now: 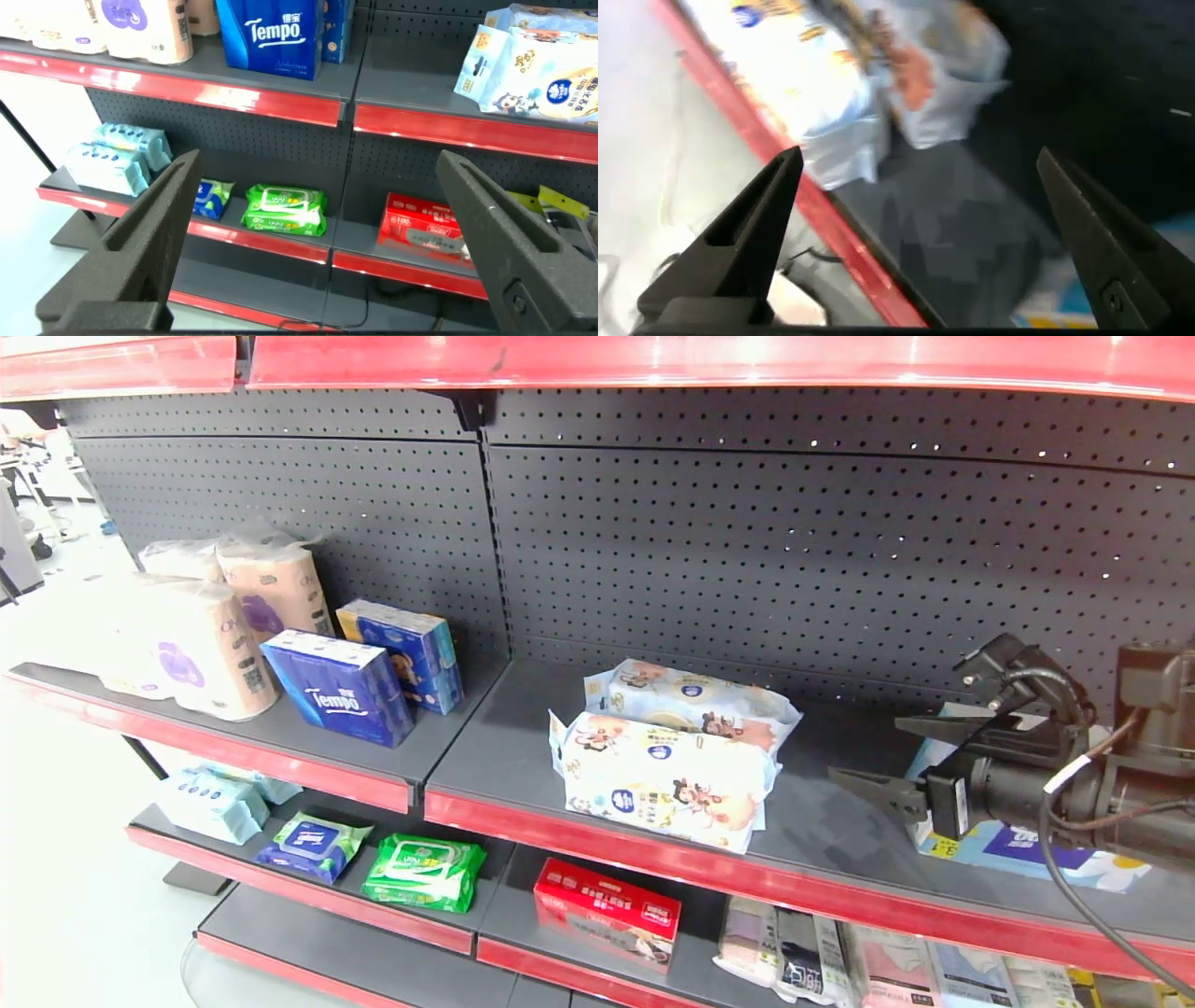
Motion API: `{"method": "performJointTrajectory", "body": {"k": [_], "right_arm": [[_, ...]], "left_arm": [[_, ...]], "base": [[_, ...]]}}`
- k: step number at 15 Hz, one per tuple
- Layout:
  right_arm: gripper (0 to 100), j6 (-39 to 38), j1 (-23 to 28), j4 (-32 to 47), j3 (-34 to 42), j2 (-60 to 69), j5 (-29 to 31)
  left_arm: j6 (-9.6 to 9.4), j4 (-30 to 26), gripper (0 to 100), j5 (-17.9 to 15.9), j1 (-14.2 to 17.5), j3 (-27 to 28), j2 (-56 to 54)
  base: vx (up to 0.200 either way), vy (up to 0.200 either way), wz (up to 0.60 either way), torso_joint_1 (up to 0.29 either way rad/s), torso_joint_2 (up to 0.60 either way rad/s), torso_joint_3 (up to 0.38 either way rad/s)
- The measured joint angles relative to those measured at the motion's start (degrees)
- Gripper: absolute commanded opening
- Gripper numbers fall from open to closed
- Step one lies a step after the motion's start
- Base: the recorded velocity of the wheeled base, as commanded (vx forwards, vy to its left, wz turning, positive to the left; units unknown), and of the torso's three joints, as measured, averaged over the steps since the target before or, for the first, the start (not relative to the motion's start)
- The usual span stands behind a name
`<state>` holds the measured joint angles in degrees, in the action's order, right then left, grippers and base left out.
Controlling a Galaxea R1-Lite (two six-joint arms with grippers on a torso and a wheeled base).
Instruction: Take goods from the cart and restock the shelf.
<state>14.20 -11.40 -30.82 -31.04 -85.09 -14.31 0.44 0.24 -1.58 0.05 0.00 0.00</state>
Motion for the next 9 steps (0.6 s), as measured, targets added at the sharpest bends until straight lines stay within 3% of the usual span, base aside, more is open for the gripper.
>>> {"method": "performJointTrajectory", "body": {"k": [5,9], "right_arm": [[100,-1.78,-0.65,0.48,4.19,11.28,8.4],[100,-1.89,0.73,11.14,8.22,22.71,12.37]], "left_arm": [[0.0,-0.02,100,0.02,0.02,0.0,0.0],[0.0,-0.02,100,0.0,0.02,0.0,0.0]], "base": [[0.0,0.0,0.0,0.0,0.0,0.0],[0.0,0.0,0.0,0.0,0.0,0.0]]}}
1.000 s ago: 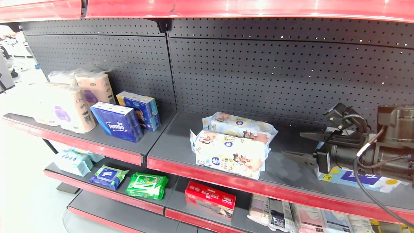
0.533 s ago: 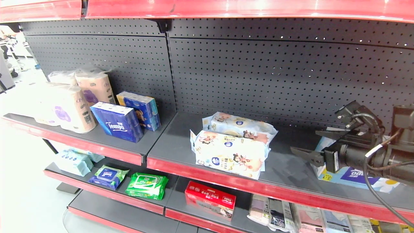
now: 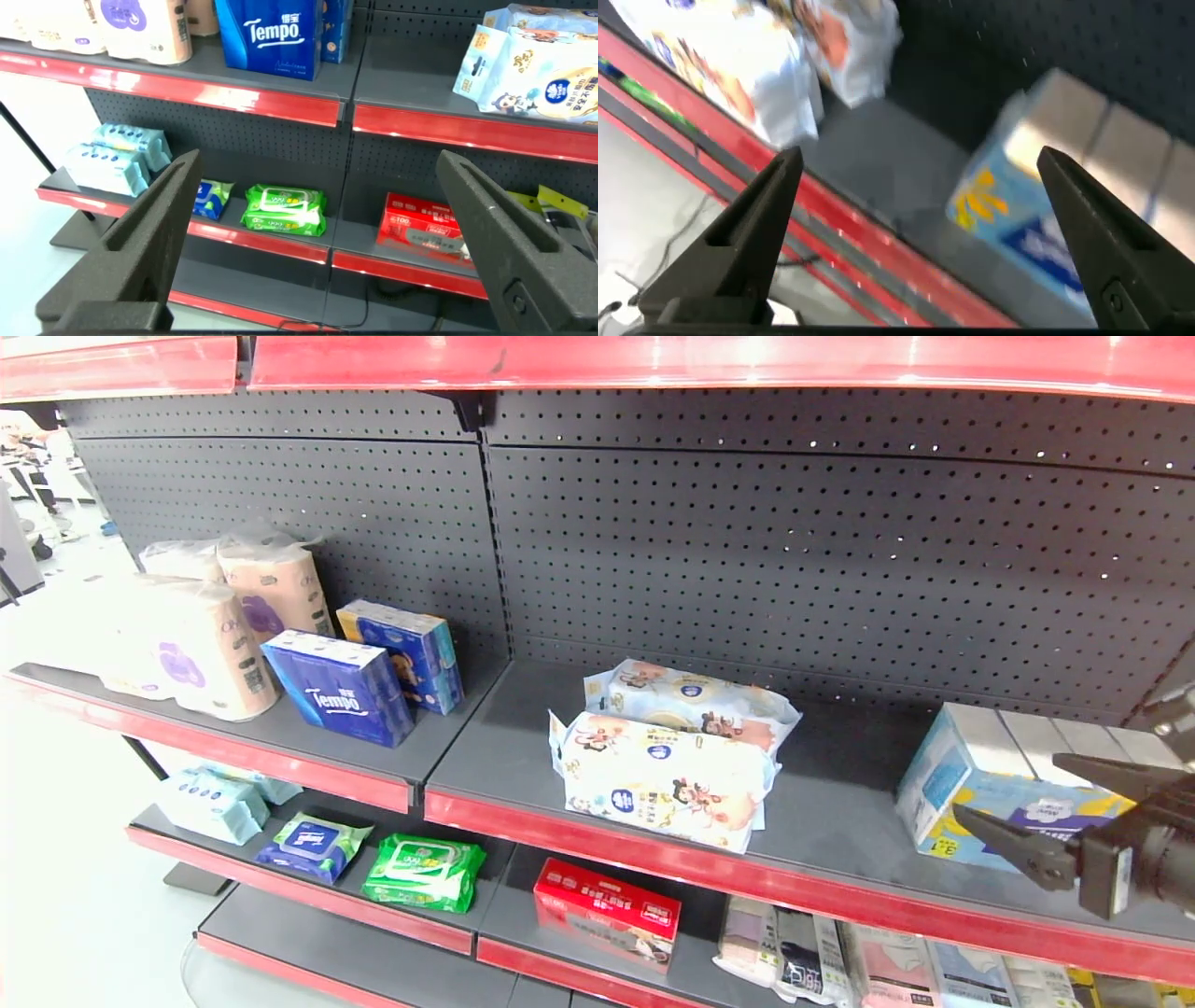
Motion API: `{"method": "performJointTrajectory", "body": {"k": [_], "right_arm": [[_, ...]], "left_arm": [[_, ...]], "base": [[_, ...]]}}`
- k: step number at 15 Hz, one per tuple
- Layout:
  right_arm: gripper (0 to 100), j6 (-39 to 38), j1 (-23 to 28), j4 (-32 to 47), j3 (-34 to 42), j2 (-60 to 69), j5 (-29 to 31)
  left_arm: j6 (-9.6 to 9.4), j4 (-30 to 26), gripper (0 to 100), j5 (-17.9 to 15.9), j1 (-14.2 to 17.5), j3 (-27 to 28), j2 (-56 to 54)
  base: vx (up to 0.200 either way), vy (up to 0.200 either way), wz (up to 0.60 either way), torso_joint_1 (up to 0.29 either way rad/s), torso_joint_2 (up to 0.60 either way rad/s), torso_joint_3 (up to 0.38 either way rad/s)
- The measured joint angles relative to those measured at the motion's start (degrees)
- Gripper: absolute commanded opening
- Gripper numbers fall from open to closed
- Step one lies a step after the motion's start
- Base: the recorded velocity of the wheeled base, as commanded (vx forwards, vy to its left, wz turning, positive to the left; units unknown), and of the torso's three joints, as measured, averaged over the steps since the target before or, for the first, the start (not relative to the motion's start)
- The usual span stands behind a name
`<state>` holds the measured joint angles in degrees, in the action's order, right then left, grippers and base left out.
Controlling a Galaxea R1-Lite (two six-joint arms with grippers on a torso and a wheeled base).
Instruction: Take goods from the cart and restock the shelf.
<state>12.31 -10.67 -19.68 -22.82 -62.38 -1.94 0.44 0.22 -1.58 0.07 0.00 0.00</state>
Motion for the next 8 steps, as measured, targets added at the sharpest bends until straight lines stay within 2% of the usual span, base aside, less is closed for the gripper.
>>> {"method": "performJointTrajectory", "body": {"k": [8], "right_arm": [[100,0.99,3.12,0.17,0.33,4.45,0.82]], "left_arm": [[0.0,0.0,100,0.02,0.0,0.0,0.0]], "base": [[0.0,0.0,0.0,0.0,0.0,0.0]]}}
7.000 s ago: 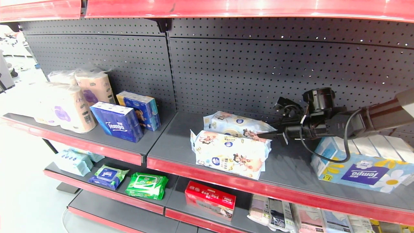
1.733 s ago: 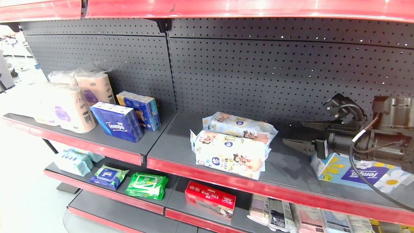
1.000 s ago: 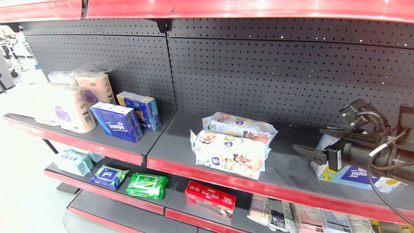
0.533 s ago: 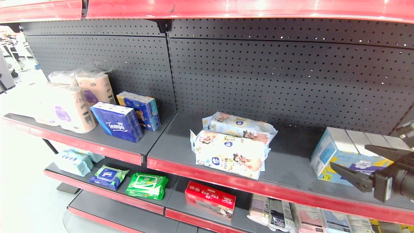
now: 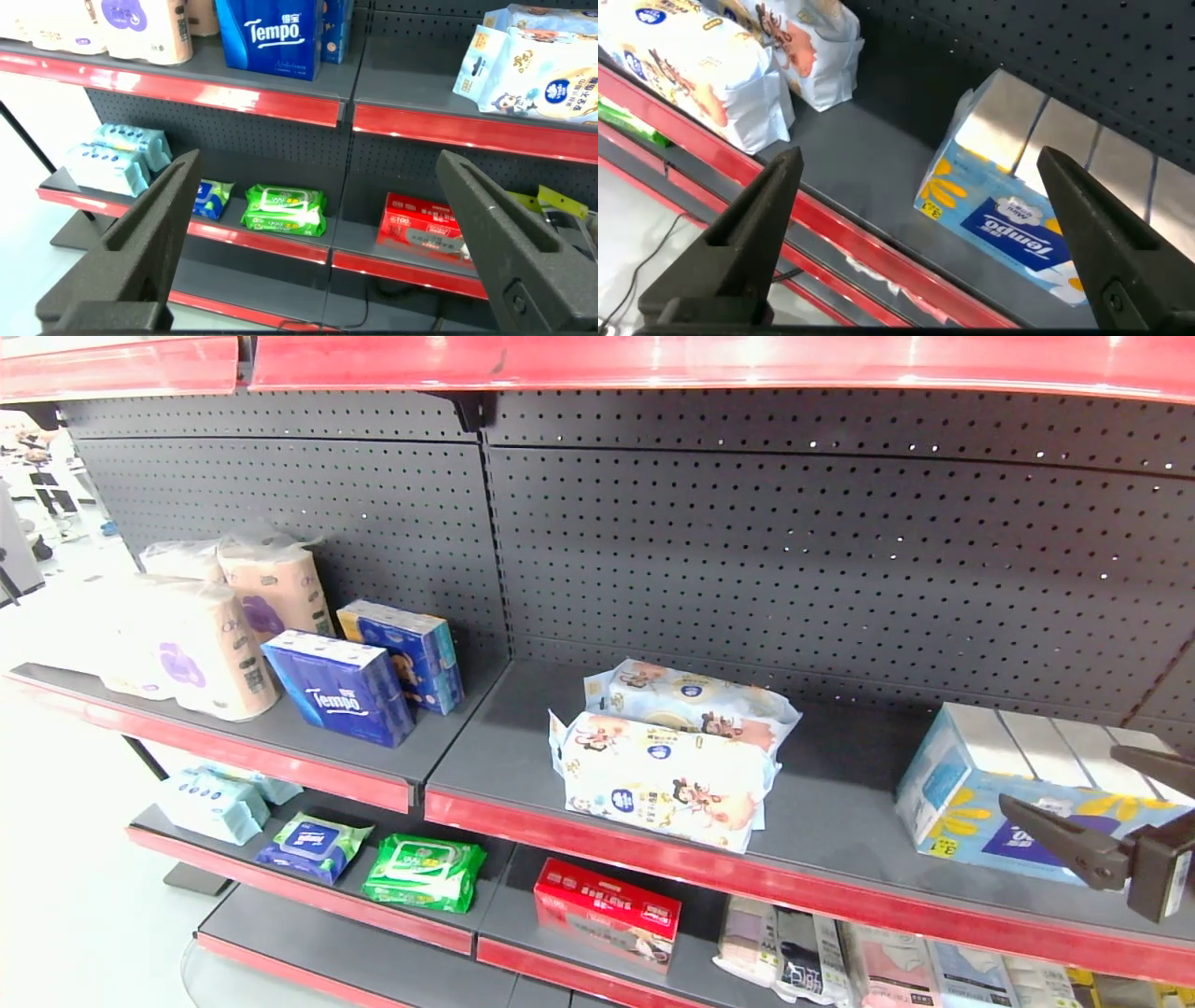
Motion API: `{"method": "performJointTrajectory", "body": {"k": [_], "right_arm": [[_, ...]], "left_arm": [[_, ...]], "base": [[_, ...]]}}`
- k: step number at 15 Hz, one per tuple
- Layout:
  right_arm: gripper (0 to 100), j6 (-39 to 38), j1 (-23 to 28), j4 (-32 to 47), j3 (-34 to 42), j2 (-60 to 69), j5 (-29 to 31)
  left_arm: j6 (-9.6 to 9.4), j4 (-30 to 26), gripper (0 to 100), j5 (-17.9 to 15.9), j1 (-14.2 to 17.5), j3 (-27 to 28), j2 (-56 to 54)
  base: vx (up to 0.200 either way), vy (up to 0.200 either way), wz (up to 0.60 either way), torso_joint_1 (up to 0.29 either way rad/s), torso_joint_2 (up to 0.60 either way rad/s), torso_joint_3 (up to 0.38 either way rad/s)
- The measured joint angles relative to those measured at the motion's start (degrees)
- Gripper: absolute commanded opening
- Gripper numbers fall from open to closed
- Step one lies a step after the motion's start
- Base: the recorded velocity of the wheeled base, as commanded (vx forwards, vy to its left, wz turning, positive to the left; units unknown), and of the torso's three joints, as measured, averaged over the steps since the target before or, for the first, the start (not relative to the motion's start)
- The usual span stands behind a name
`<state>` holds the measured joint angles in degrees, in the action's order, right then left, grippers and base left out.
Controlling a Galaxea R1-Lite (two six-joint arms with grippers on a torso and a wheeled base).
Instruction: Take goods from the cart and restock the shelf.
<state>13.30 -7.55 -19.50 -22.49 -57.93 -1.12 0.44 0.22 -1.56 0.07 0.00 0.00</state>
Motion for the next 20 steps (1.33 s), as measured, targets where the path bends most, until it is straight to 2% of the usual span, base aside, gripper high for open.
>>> {"method": "performJointTrajectory", "body": {"k": [3,14,18,20], "right_arm": [[100,0.13,1.13,-0.22,0.3,-0.28,-0.35],[100,1.28,-0.26,-0.17,0.11,-2.9,-0.43],[100,1.52,-0.89,-0.2,0.06,-3.5,-0.46],[100,1.69,-0.89,-0.11,0.06,-3.71,-0.4]], "left_arm": [[0.0,-0.01,100,0.0,0.0,0.0,0.0],[0.0,-0.01,100,-0.02,-0.02,0.0,0.0],[0.02,0.0,100,0.0,0.0,0.0,0.0],[0.02,0.0,100,-0.02,0.02,0.0,0.0]], "base": [[0.0,0.0,0.0,0.0,0.0,0.0],[0.0,0.0,0.0,0.0,0.0,0.0],[0.0,0.0,-0.6,0.002,0.0,0.002],[0.0,0.0,0.0,0.0,0.0,0.0]]}}
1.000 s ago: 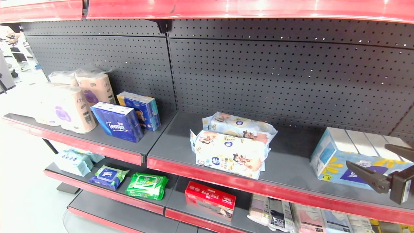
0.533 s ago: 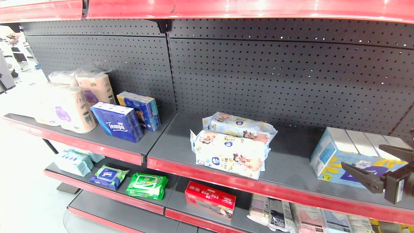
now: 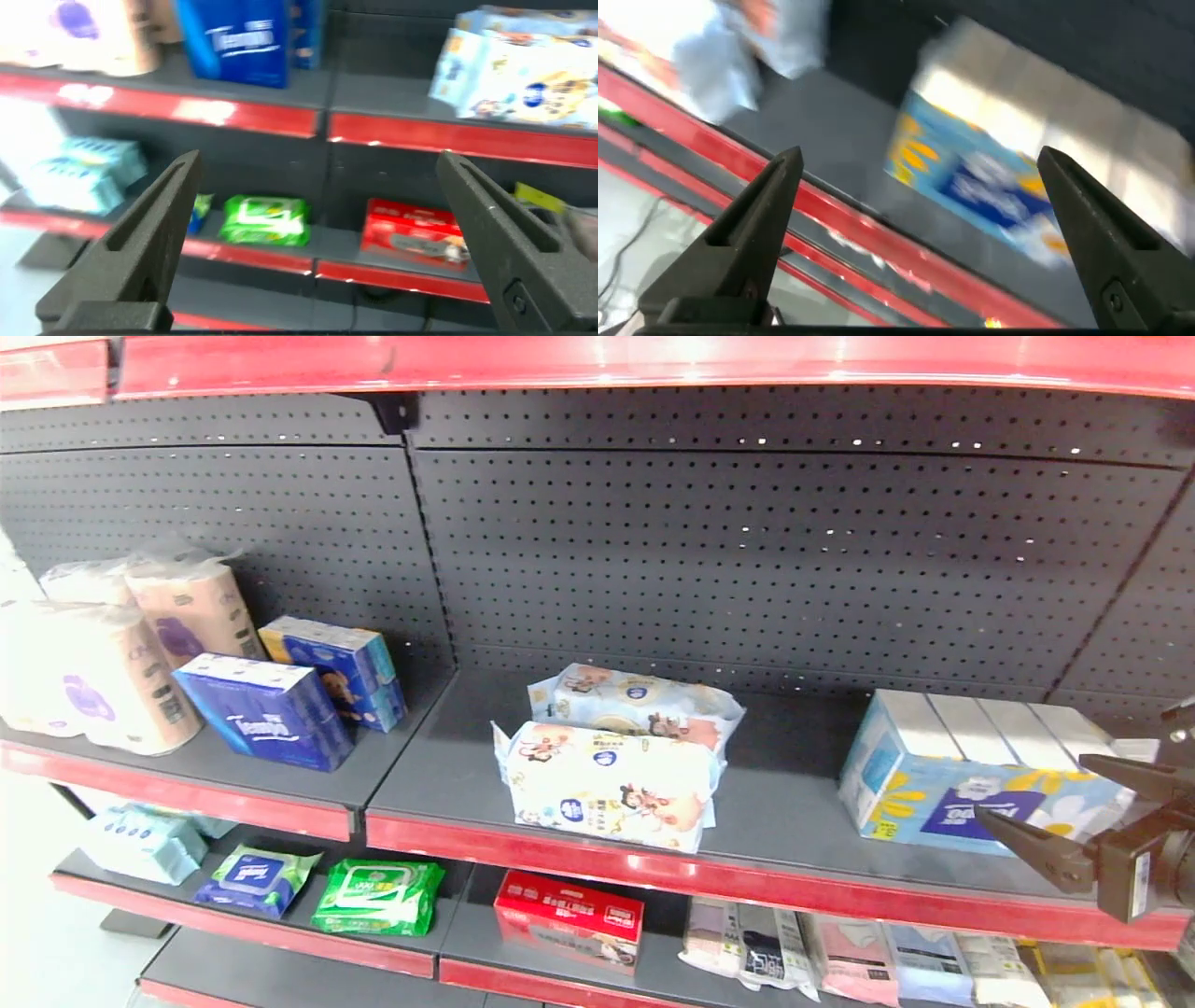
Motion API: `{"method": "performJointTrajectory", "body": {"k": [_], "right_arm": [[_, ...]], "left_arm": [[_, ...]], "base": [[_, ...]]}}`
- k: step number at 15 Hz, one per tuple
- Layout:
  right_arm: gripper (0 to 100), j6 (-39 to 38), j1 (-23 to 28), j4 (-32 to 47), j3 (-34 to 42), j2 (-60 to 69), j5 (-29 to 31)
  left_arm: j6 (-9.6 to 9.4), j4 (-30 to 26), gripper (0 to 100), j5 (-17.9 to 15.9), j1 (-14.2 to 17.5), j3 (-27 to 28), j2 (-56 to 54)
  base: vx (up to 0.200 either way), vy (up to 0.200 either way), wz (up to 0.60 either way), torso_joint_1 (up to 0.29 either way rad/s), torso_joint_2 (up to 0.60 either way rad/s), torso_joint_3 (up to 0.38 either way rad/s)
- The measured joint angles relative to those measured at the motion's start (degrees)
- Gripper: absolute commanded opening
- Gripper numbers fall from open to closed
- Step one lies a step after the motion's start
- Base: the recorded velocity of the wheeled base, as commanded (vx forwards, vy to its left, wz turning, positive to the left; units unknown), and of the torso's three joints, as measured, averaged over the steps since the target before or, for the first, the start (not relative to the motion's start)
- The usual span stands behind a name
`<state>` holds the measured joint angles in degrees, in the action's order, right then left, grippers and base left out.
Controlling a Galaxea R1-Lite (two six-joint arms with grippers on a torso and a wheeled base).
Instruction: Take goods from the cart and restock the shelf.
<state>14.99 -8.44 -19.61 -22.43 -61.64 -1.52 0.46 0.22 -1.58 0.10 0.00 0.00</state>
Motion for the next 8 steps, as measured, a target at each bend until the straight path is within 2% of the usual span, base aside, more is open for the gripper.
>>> {"method": "performJointTrajectory", "body": {"k": [5,8], "right_arm": [[100,0.73,-2.63,-1.18,-0.77,-2.06,-0.04],[100,-2.39,-7.02,-11.69,-2.54,-8.62,-0.06]], "left_arm": [[0.0,0.0,100,0.0,-0.02,0.0,0.0],[-0.02,0.0,100,0.02,-0.02,0.0,0.0]], "base": [[0.0,0.0,0.0,0.0,0.0,0.0],[0.0,0.0,0.0,0.0,0.0,0.0]]}}
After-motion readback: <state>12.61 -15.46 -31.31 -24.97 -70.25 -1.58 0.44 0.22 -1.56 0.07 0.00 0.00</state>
